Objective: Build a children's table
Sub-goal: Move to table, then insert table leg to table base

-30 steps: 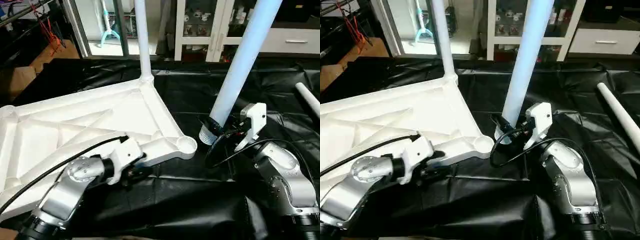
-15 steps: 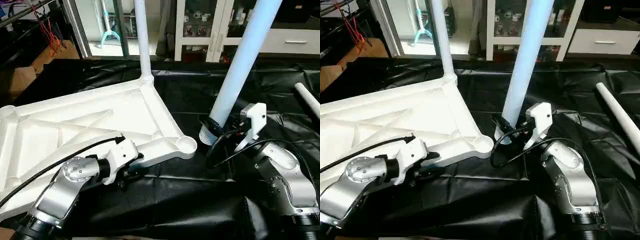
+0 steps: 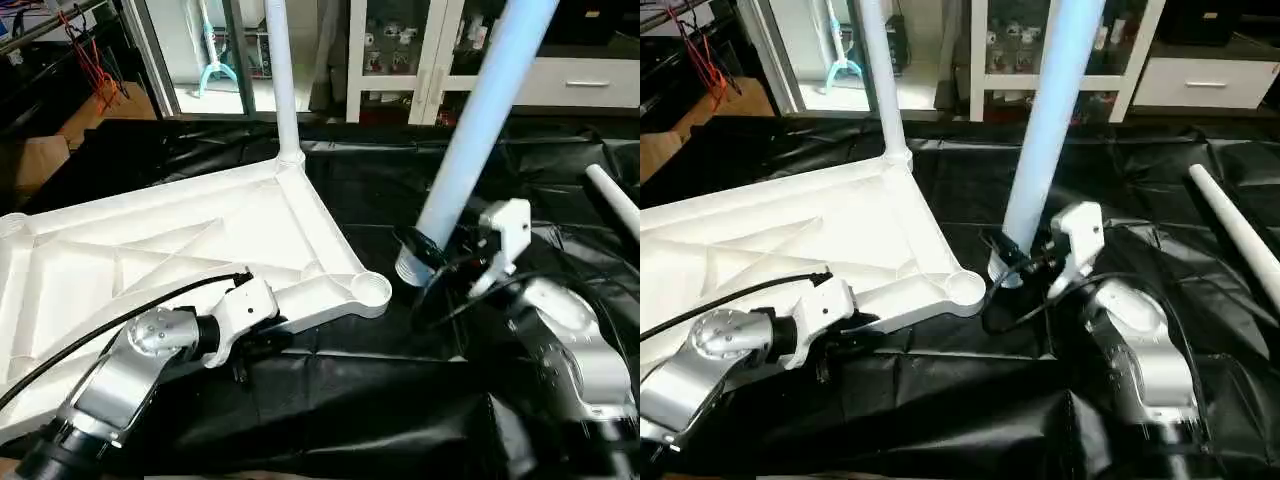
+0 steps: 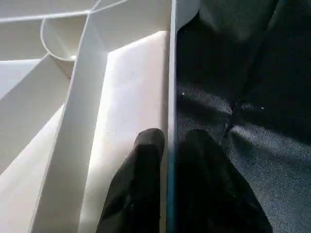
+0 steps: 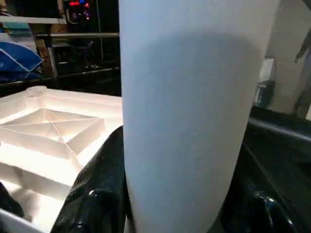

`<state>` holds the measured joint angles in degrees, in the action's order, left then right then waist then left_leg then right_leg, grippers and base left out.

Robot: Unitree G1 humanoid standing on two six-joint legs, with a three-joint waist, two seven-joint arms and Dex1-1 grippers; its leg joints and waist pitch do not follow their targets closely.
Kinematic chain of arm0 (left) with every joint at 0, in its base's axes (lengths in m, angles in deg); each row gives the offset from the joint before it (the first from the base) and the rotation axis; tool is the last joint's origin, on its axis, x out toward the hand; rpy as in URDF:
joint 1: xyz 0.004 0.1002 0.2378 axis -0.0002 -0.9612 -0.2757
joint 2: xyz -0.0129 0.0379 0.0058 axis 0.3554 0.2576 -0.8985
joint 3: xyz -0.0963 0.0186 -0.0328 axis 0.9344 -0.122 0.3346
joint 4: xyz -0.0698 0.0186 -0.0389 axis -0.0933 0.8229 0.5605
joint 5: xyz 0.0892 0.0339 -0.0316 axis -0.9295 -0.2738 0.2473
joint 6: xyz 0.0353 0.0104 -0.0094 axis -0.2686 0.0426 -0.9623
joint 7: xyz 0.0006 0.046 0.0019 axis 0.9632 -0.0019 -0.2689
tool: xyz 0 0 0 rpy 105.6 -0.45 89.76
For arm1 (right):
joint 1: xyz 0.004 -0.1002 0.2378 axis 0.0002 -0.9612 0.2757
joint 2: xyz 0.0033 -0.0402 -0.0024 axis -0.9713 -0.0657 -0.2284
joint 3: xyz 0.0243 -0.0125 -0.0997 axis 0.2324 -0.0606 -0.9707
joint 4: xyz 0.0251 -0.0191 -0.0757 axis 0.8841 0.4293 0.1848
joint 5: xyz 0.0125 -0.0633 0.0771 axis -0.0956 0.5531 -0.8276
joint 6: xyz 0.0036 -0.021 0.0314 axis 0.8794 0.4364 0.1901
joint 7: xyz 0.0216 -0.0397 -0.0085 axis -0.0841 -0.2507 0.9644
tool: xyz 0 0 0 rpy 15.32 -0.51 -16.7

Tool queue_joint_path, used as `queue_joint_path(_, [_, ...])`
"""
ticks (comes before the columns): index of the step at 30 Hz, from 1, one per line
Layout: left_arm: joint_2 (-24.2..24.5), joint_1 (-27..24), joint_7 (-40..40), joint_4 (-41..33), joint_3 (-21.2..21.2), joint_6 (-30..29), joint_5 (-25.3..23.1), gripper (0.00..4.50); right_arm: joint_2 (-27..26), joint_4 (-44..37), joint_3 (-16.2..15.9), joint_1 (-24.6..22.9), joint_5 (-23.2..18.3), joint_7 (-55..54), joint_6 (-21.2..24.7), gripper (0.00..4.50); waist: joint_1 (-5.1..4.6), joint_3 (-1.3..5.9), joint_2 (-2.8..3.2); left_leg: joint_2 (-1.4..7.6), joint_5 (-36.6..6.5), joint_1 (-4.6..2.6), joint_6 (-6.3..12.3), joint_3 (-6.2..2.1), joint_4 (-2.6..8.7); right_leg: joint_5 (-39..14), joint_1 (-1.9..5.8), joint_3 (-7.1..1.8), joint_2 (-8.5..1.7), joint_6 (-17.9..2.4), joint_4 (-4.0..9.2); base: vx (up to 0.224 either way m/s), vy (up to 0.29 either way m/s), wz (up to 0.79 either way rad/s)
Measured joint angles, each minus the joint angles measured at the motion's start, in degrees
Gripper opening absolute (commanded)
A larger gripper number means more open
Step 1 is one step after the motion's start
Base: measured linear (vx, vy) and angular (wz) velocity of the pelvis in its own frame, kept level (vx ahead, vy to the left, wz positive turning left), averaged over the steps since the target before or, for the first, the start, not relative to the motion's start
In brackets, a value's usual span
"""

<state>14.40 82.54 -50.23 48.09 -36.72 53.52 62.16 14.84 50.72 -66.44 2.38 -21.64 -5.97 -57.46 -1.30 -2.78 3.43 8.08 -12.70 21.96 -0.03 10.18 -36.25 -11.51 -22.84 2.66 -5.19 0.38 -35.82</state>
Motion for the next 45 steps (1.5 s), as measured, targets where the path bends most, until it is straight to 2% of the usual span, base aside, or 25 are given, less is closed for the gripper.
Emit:
queue_joint_path(6, [0.1, 0.8, -0.8, 0.3, -0.2, -0.8, 0.0, 0.18, -2.0, 4.4, 0.0, 4.2, -3.0, 2.2, 2.6, 1.86, 0.02, -0.17, -0.32, 0.00, 0.0, -0.01, 0.00, 0.02, 0.00, 0.0, -0.02, -0.02, 0.00, 0.0, -0.01, 0.000, 0.000, 0.00])
queue_joint_path(9, [0.0, 1.4, -1.4, 0.4, -0.8, -0.8, 0.1, 0.06, -2.5, 7.4, 0.0, 6.1, -3.1, 3.0, 2.5, 1.86, 0.12, -0.25, -0.51, 0.00, -0.1, 0.01, -0.22, 0.02, 0.01, 0.0, -0.03, -0.02, 0.00, 0.0, 0.00, 0.000, 0.000, 0.00])
queue_joint_path(15, [0.2, 2.4, -4.0, 1.1, -1.0, 0.1, 0.3, 0.06, -3.6, 14.9, -0.4, 8.7, -2.7, 9.1, -3.6, 1.86, 0.17, -0.51, -0.99, 0.00, 0.0, 0.08, 0.06, 0.04, 0.03, 0.0, -0.10, -0.02, -0.01, 0.0, 0.04, 0.000, 0.000, 0.00])
queue_joint_path(19, [0.4, 2.5, -5.1, 0.9, -0.9, 0.2, 0.6, 0.06, -2.7, 17.1, -1.3, 8.7, -4.2, 16.7, -2.5, 1.86, 0.12, -0.76, -1.38, 0.00, 0.0, 0.10, 0.07, 0.06, 0.06, 0.0, -0.11, -0.03, -0.01, 0.0, 0.10, 0.000, 0.000, 0.00])
queue_joint_path(21, [0.6, 2.4, -5.9, 0.4, -0.9, 0.5, 0.8, 0.06, -2.1, 17.8, -1.2, 8.7, -5.7, 19.8, -1.3, 1.86, 0.11, -1.06, -1.95, 0.00, 0.0, 0.10, 0.08, 0.06, 0.10, 0.0, -0.11, -0.03, -0.01, 0.0, 0.11, 0.000, 0.000, 0.00])
queue_joint_path(23, [0.9, 2.2, -7.0, -0.1, -1.0, 0.8, 0.8, 0.06, -1.7, 19.2, -1.2, 8.7, -6.4, 22.3, -1.4, 1.86, 0.12, -1.15, -2.13, 0.00, 0.0, 0.09, 0.07, 0.07, 0.16, -0.1, -0.14, -0.03, -0.01, 0.0, 0.11, 0.000, 0.000, 0.00])
queue_joint_path(32, [1.4, 2.0, -9.6, -0.7, -1.4, 1.4, 1.2, 0.06, -0.1, 22.5, -2.4, 8.6, -4.5, 26.9, -2.8, 1.86, 0.31, -1.34, -2.42, 0.02, 0.0, 0.09, 0.05, 0.29, 0.44, -0.2, -0.24, -0.05, -0.09, 0.0, 0.13, 0.000, 0.000, 0.00])
queue_joint_path(39, [1.8, 2.3, -10.7, -0.8, -1.4, 1.7, 1.2, 0.06, 0.4, 22.5, -3.7, 7.9, -4.0, 30.4, -3.1, 1.86, 0.47, -1.36, -2.40, 0.02, 0.0, 0.09, 0.05, 0.42, 0.65, -0.3, -0.24, -0.14, -0.09, 0.0, 0.23, 0.000, 0.000, 0.00])
queue_joint_path(42, [2.0, 2.4, -11.0, -0.8, -1.4, 1.8, 1.2, 0.02, 0.5, 22.7, -4.0, 7.8, -3.0, 30.9, -4.6, 1.86, 0.51, -1.37, -2.39, 0.06, 0.0, 0.10, 0.05, 0.52, 0.74, -0.3, -0.22, -0.15, -0.09, 0.0, 0.35, 0.000, 0.000, 0.00])
queue_joint_path(45, [2.0, 2.4, -11.3, -0.8, -1.4, 1.9, 1.2, 0.00, 0.2, 23.8, -3.9, 7.9, -2.3, 30.9, -7.2, 1.86, 0.51, -1.37, -2.39, 0.28, 0.0, 0.08, 0.05, 0.95, 0.86, -0.3, -0.21, -0.16, -0.09, 0.0, 0.50, 0.000, 0.000, 0.00])
